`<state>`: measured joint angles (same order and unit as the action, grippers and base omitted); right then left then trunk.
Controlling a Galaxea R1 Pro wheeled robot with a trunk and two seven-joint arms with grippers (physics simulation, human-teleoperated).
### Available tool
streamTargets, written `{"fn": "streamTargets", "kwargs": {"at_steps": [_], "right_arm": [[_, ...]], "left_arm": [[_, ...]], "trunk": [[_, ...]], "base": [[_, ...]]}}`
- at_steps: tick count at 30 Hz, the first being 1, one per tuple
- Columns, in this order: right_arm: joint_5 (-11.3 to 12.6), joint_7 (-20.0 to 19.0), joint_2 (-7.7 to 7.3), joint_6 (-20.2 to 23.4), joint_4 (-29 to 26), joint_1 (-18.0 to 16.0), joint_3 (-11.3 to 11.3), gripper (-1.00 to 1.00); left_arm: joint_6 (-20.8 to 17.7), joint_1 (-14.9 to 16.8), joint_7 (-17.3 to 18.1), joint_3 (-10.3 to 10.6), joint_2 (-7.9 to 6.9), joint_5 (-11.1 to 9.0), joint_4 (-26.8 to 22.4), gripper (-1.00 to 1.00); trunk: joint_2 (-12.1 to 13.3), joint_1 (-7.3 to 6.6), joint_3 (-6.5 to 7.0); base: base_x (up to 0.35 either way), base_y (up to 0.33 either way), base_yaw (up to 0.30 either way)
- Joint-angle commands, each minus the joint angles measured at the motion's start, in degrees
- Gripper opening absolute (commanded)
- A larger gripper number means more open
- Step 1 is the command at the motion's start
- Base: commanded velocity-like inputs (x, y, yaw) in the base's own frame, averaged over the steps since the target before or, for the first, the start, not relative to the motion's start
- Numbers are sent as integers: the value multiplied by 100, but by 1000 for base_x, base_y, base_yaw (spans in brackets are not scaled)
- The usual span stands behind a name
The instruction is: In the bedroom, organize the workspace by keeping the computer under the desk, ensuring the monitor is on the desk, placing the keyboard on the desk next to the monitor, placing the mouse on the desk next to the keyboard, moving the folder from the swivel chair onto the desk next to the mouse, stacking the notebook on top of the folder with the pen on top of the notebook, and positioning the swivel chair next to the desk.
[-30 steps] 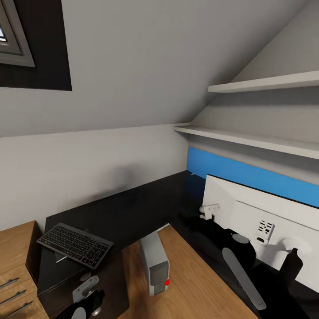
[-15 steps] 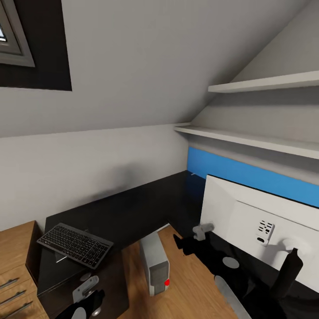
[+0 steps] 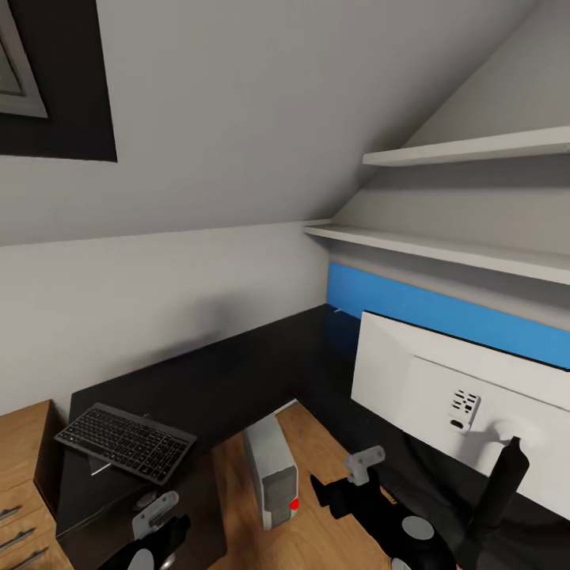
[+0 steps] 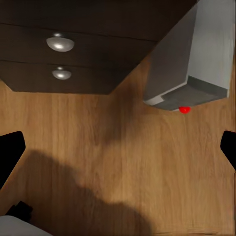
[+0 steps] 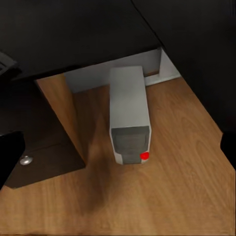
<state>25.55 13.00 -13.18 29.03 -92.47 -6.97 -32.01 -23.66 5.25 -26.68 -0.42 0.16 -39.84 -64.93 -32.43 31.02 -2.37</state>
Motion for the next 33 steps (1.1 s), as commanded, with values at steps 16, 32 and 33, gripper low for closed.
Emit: {"fn": "streamTargets", "kwargs": {"at_steps": [16, 32, 33], "right_arm": [[47, 56, -71, 61, -8, 193, -32, 100], [47, 54, -79, 58, -8, 196, -51, 100], [47, 54, -79, 58, -8, 196, -51, 100]], "left_arm": [[-16, 3, 59, -2, 2, -50, -11, 100], [-16, 3, 58, 0, 2, -45, -11, 100], [-16, 3, 58, -1, 2, -44, -11, 100]], "trunk": [[-11, 3, -12], [-11, 3, -12], [-11, 3, -12]], "base": [[0, 12, -278], [4, 5, -105], [74, 96, -6]]}}
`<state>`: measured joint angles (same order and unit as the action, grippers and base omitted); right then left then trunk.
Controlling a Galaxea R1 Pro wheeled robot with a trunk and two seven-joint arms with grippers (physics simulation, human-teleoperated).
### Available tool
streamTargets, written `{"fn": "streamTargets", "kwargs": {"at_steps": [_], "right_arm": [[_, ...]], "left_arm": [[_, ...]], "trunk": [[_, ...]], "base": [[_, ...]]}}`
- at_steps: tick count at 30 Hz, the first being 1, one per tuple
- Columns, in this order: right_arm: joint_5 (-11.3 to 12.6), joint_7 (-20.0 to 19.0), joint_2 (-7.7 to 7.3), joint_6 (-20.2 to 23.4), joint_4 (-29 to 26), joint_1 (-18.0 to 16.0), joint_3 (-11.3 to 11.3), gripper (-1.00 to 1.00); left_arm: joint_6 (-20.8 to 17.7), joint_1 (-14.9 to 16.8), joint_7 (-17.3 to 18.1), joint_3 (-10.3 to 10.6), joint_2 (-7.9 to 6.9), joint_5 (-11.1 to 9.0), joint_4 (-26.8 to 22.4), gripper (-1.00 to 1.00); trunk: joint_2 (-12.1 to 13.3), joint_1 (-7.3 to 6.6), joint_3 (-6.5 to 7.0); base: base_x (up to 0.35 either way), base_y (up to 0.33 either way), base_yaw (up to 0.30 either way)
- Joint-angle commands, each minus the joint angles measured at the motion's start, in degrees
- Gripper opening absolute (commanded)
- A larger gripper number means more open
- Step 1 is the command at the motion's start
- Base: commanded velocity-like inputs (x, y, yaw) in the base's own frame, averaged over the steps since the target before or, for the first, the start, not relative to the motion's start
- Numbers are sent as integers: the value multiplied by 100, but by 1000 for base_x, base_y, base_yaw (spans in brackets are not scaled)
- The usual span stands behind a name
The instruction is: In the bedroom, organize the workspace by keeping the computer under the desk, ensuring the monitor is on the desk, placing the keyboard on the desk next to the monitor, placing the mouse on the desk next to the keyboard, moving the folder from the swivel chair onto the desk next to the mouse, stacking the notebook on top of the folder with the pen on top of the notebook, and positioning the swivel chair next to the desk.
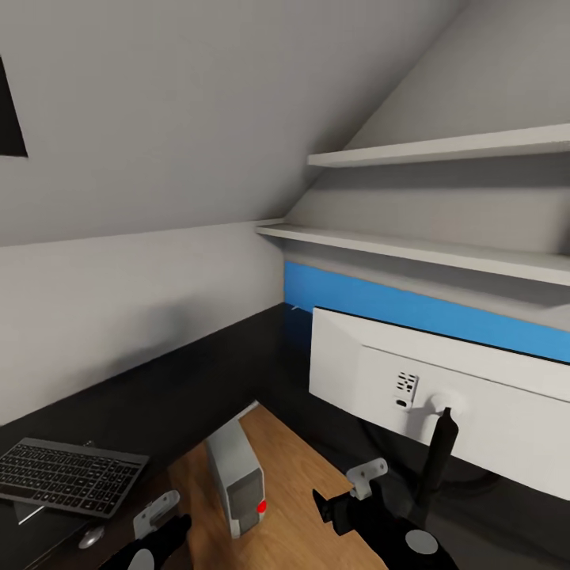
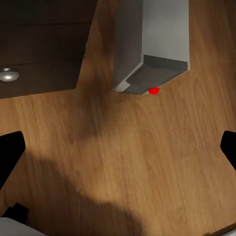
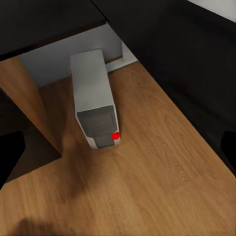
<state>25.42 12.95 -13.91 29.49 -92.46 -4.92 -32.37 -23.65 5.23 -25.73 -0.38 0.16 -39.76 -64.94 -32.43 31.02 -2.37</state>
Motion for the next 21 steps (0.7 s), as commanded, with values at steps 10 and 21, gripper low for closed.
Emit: {"fn": "streamTargets", "kwargs": {"at_steps": [10, 21], "right_arm": [[60, 58, -4, 3, -9, 0, -11, 100], [60, 58, 17, 4, -7, 8, -15, 100]], "left_arm": [[-19, 4, -36, 2, 2, -49, -10, 100], [-25, 4, -30, -5, 2, -57, -11, 100]], "trunk": [[-11, 4, -12], [-11, 4, -12]], "base": [[78, 101, -128], [6, 8, -286]]}}
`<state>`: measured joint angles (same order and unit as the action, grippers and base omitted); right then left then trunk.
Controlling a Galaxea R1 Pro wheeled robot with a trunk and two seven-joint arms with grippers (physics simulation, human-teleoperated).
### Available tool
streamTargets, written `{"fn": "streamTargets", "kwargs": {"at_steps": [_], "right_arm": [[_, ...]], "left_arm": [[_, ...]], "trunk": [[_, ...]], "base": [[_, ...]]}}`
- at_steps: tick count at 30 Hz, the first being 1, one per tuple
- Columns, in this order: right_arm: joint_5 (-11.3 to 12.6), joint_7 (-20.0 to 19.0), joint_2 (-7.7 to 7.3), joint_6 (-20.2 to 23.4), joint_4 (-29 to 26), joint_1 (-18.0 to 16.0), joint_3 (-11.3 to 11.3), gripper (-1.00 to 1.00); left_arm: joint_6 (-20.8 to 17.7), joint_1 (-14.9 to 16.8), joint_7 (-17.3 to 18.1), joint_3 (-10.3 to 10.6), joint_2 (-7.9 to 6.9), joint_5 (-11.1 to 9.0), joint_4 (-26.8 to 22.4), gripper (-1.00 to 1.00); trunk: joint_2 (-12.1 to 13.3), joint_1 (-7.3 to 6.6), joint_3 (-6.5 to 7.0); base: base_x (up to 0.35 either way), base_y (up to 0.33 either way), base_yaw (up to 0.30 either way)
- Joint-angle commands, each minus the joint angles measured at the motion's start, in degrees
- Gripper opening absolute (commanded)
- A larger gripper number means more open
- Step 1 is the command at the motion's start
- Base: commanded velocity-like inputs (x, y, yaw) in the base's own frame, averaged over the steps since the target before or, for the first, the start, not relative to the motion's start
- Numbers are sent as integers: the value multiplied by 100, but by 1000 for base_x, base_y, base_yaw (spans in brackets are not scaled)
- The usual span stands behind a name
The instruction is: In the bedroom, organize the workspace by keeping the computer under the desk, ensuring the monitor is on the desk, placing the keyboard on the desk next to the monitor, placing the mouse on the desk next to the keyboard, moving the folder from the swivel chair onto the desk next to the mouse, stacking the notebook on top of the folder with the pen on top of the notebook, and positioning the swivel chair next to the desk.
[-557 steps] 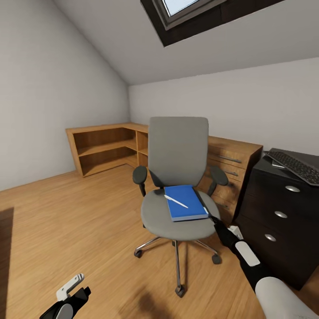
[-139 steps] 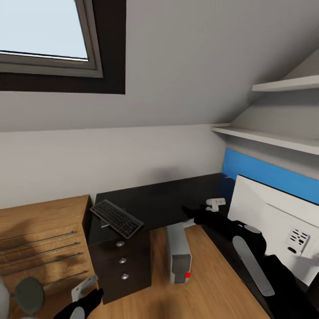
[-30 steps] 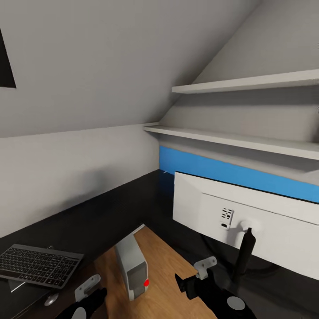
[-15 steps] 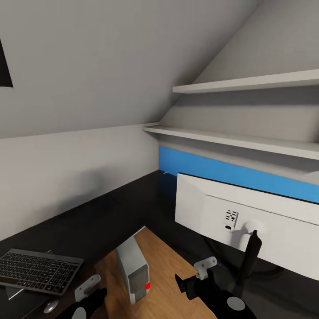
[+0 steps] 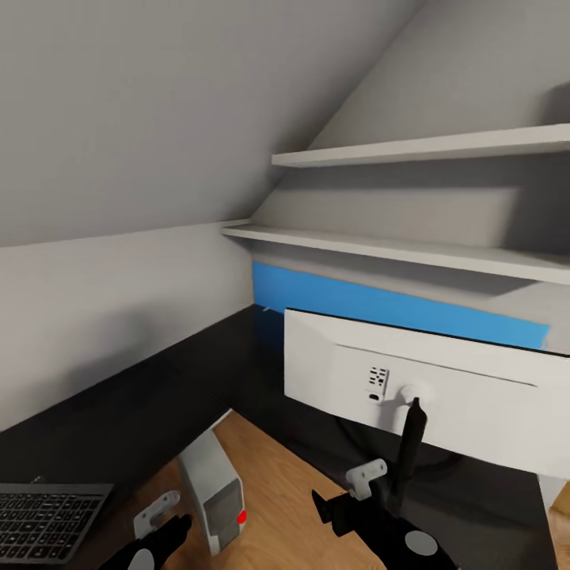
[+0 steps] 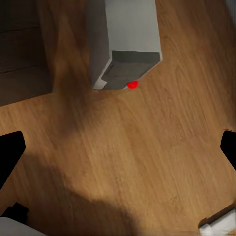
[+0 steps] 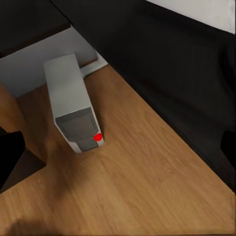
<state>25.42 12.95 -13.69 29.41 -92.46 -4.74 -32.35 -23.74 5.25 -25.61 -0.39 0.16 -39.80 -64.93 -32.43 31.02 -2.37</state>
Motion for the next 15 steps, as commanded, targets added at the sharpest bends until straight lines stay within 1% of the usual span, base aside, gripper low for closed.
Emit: {"fn": "streamTargets", "kwargs": {"at_steps": [1, 5, 9, 13, 15], "right_arm": [[59, 58, -5, 12, -8, -10, -17, 100], [59, 58, -7, 15, -8, -9, -62, 100], [51, 58, -21, 19, -5, -9, -267, 100], [46, 58, -26, 18, -2, -9, -404, 100], [43, 58, -27, 18, -1, -9, -487, 100]], "left_arm": [[-16, 2, -41, -4, 2, -53, -13, 100], [-16, 2, -42, -5, 2, -54, -14, 100], [-14, 2, -45, -5, 2, -51, -12, 100], [-13, 2, -48, -5, 2, -48, -11, 100], [-14, 2, -49, -5, 2, -51, -12, 100]], "trunk": [[-11, 3, -12], [-11, 3, -12], [-11, 3, -12], [-11, 3, -12], [-11, 3, -12]], "base": [[1, 1, -292], [1, 1, -230], [0, 0, -80], [0, 0, -44], [0, 0, -152]]}}
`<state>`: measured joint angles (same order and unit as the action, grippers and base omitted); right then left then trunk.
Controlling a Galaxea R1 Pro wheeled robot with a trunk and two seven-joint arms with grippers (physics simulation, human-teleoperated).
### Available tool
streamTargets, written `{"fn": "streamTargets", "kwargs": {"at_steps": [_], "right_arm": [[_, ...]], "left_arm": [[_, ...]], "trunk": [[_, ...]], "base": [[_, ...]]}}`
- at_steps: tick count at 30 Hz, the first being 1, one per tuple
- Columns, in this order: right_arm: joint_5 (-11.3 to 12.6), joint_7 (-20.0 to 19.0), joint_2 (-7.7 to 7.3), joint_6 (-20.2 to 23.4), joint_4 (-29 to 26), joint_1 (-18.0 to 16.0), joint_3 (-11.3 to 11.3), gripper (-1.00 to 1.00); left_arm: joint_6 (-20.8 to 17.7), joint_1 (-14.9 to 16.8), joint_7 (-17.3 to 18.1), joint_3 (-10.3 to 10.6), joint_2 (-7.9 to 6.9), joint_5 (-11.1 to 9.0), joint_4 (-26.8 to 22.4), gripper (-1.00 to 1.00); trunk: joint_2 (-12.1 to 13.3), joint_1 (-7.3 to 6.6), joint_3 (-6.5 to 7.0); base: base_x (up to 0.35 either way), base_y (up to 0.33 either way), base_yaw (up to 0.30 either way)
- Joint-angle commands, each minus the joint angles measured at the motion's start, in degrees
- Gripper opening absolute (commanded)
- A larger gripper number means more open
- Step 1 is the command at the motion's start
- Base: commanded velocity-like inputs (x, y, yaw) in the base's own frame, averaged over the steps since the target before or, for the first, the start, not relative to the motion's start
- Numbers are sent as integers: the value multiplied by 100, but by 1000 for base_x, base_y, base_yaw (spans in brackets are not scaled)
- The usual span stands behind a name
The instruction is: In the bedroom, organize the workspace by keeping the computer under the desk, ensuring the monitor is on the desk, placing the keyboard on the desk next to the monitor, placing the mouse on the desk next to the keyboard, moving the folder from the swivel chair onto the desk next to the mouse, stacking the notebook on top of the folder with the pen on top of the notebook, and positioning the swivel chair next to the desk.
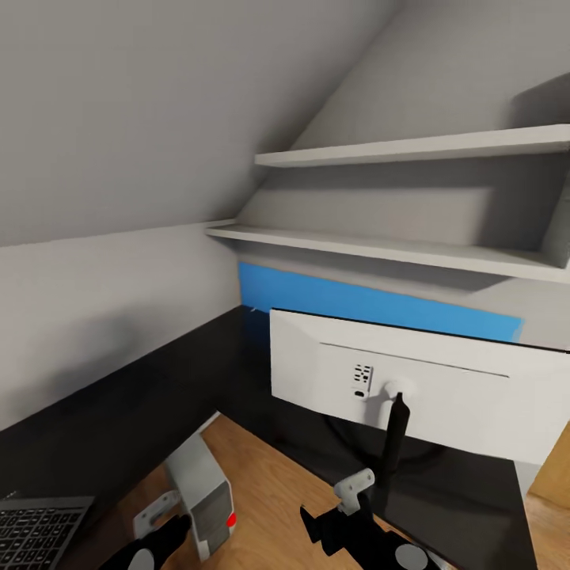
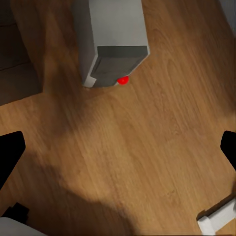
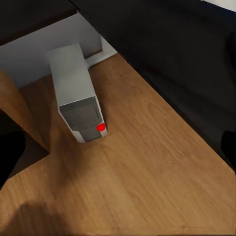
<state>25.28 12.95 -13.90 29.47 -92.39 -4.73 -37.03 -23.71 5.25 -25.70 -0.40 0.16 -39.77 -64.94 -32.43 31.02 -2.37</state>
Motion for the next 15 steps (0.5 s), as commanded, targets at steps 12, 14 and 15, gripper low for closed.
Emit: {"fn": "streamTargets", "kwargs": {"at_steps": [12, 14, 15], "right_arm": [[56, 58, -23, 66, -7, -3, -144, 100], [56, 58, -53, 97, -7, 28, -170, 100], [56, 58, -104, 118, -7, 73, -194, 100]], "left_arm": [[-19, 3, -40, -4, -4, -56, -10, 100], [-19, 3, -40, -4, -3, -56, -10, 100], [-19, 3, -40, -4, -2, -57, -10, 100]], "trunk": [[-11, 3, -12], [-11, 3, -12], [-11, 3, -12]], "base": [[0, 0, -258], [0, 0, -267], [0, 0, -238]]}}
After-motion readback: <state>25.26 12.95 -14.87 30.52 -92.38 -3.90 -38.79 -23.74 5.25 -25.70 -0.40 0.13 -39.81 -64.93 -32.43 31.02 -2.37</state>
